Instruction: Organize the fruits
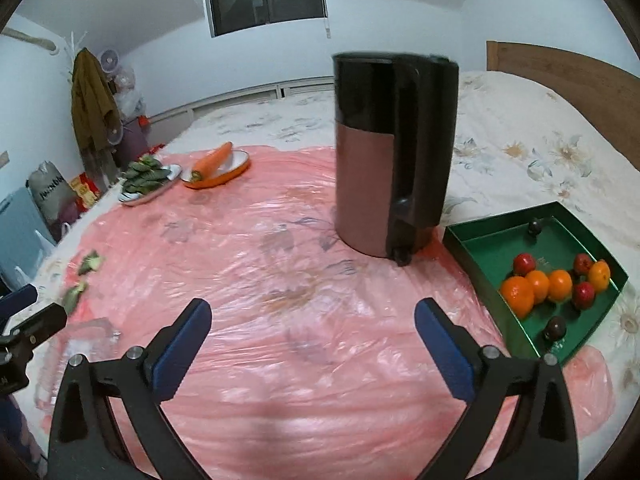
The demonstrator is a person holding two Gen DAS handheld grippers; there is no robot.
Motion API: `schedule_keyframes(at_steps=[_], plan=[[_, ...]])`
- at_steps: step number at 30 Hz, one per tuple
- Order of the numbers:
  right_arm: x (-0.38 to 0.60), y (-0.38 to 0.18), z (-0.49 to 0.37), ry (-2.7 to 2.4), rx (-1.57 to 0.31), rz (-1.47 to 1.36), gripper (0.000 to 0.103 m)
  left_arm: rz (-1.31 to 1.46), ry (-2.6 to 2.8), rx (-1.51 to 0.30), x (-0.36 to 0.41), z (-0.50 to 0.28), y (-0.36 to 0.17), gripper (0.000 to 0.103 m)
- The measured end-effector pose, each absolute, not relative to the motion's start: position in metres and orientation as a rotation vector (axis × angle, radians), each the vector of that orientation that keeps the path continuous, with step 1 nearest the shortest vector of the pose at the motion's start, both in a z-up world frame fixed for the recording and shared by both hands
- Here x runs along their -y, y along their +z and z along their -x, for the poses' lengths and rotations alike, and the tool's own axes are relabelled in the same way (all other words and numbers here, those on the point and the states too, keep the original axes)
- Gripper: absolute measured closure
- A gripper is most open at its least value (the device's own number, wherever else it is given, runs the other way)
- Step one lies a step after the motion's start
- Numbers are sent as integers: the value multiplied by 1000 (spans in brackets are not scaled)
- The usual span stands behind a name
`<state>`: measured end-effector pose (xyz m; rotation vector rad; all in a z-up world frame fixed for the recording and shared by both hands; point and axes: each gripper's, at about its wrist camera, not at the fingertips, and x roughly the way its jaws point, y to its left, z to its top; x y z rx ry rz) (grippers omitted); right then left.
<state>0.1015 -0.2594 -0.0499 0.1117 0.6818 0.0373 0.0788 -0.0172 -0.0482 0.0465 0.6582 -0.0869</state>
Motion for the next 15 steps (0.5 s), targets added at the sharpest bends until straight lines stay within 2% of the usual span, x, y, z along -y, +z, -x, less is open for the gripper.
schedule_keyframes(at_steps=[15], plan=[[241, -27, -71, 43, -658, -66, 0, -31, -26, -607, -5, -52, -24, 6]])
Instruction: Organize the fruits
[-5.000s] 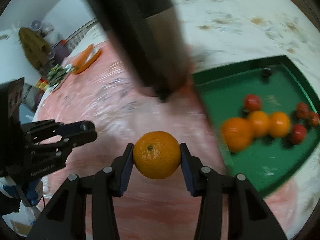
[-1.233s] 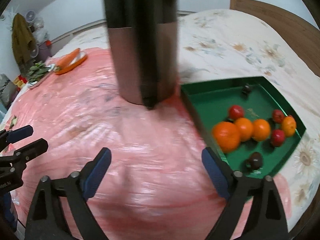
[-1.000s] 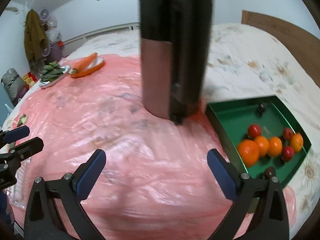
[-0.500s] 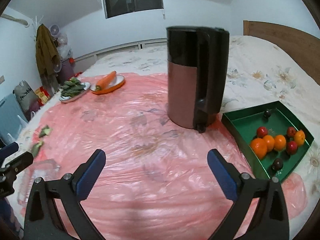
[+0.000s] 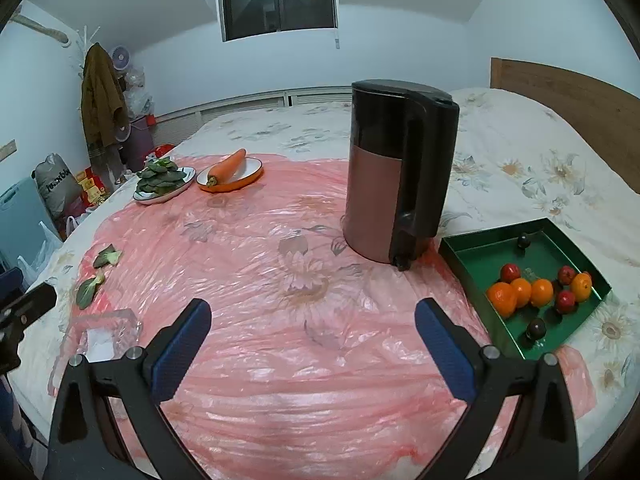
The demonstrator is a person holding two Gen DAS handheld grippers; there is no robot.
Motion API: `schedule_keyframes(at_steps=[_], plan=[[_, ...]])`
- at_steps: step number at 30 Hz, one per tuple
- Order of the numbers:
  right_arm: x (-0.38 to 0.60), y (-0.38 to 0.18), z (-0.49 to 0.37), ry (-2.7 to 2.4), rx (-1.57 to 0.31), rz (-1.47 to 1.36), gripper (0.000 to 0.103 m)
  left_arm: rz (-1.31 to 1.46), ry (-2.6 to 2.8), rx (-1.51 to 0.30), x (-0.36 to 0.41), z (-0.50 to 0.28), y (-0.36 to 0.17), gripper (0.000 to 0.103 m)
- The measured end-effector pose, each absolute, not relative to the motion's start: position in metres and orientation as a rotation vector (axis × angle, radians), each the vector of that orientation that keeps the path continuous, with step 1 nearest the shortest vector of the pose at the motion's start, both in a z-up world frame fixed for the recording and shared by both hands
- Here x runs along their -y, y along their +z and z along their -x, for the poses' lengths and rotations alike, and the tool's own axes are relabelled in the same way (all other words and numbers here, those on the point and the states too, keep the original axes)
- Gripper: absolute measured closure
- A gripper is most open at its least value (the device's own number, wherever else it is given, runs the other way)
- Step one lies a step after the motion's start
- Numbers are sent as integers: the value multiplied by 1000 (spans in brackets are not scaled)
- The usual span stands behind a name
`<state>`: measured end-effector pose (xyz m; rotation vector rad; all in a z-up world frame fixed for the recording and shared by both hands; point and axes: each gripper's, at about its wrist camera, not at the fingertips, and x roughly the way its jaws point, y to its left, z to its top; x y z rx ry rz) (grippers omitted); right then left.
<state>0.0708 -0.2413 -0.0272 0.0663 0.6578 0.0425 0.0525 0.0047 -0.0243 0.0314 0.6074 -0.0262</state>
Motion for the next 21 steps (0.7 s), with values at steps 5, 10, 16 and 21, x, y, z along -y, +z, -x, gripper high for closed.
schedule_keyframes(at_steps=[5, 10, 16, 21], plan=[[236, -25, -66, 46, -653, -62, 0, -25, -14, -612, -13, -51, -22, 6], [233, -24, -61, 46, -652, -50, 0, -20, -8, -619, -18, -51, -22, 6], [237, -22, -59, 36, -645, -52, 0, -33, -16, -624, -14, -50, -21, 6], [241, -24, -59, 26, -650, -54, 0, -41, -23, -638, -11, -52, -23, 6]])
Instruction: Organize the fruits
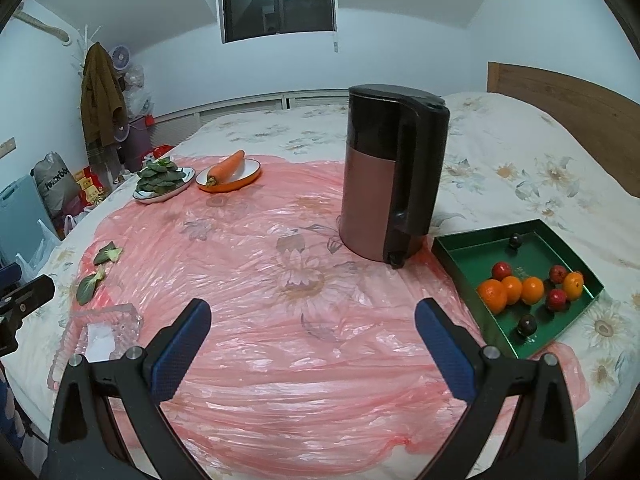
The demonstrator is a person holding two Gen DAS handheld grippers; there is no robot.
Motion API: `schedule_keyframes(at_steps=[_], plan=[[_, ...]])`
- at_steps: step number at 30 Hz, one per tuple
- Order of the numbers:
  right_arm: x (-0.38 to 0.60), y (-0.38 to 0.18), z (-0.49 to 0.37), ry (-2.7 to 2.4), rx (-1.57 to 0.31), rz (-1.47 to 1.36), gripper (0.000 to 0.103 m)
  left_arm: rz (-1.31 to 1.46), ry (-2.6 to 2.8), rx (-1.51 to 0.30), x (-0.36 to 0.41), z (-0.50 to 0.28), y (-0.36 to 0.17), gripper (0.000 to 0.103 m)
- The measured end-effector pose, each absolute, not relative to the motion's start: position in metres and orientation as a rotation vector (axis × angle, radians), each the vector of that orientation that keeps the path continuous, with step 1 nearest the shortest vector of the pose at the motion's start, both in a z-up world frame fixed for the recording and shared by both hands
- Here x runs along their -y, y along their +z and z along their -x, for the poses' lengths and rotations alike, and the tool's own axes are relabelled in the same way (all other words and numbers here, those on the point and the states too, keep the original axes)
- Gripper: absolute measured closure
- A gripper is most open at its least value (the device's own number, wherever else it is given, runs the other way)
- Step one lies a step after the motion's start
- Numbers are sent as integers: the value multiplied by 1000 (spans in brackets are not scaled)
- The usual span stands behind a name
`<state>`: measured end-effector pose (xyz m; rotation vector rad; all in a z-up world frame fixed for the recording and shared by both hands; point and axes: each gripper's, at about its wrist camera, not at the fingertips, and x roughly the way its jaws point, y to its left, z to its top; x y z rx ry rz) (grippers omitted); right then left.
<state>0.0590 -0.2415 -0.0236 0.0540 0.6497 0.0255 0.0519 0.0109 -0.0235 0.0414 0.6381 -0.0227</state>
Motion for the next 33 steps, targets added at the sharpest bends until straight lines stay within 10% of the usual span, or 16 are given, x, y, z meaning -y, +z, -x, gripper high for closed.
schedule_keyframes(at_steps=[33], plan=[[258, -23, -64, 6, -650, -42, 0, -43, -26, -692, 1, -62, -37, 6]])
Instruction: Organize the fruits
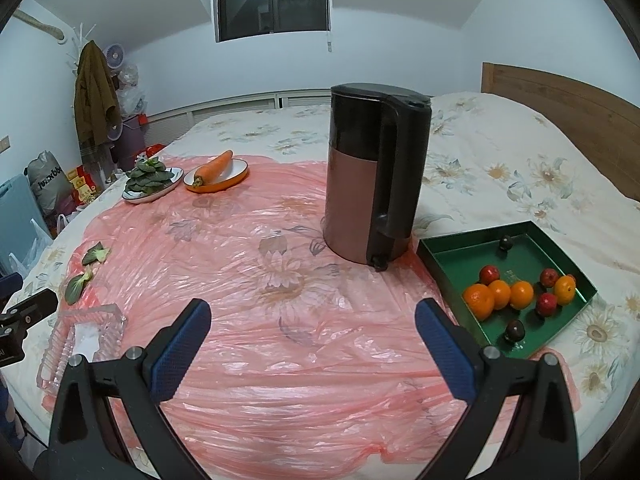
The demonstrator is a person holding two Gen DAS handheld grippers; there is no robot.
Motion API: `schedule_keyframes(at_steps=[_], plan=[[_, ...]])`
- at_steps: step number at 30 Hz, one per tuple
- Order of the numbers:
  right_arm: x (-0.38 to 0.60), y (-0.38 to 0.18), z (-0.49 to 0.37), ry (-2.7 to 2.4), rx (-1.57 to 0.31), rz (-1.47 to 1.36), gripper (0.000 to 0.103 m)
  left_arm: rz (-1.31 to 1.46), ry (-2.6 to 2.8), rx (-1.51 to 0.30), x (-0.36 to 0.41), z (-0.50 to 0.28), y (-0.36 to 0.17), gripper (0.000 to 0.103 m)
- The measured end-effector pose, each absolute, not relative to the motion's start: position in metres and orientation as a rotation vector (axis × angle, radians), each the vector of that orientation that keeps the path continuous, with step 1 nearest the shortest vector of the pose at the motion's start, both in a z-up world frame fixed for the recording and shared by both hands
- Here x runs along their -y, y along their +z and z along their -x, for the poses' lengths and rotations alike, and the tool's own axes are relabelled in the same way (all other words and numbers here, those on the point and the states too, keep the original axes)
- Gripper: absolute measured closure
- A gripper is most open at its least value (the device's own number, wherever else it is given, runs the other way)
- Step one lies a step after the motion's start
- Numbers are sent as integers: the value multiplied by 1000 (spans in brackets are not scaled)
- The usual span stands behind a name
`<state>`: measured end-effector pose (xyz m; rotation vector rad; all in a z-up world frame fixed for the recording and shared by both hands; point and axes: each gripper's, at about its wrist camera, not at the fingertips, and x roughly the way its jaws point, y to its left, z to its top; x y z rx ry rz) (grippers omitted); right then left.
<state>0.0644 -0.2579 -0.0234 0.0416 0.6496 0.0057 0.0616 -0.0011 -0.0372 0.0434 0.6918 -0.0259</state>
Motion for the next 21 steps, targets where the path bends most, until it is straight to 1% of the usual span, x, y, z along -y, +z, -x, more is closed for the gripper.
schedule_keyframes(at_steps=[6, 21], plan=[[259, -21, -64, 6, -642, -37, 0, -53, -30, -690, 4, -63, -36, 4], [264, -21, -65, 3, -650, -35, 0, -73, -35, -679, 12, -59, -33, 4]])
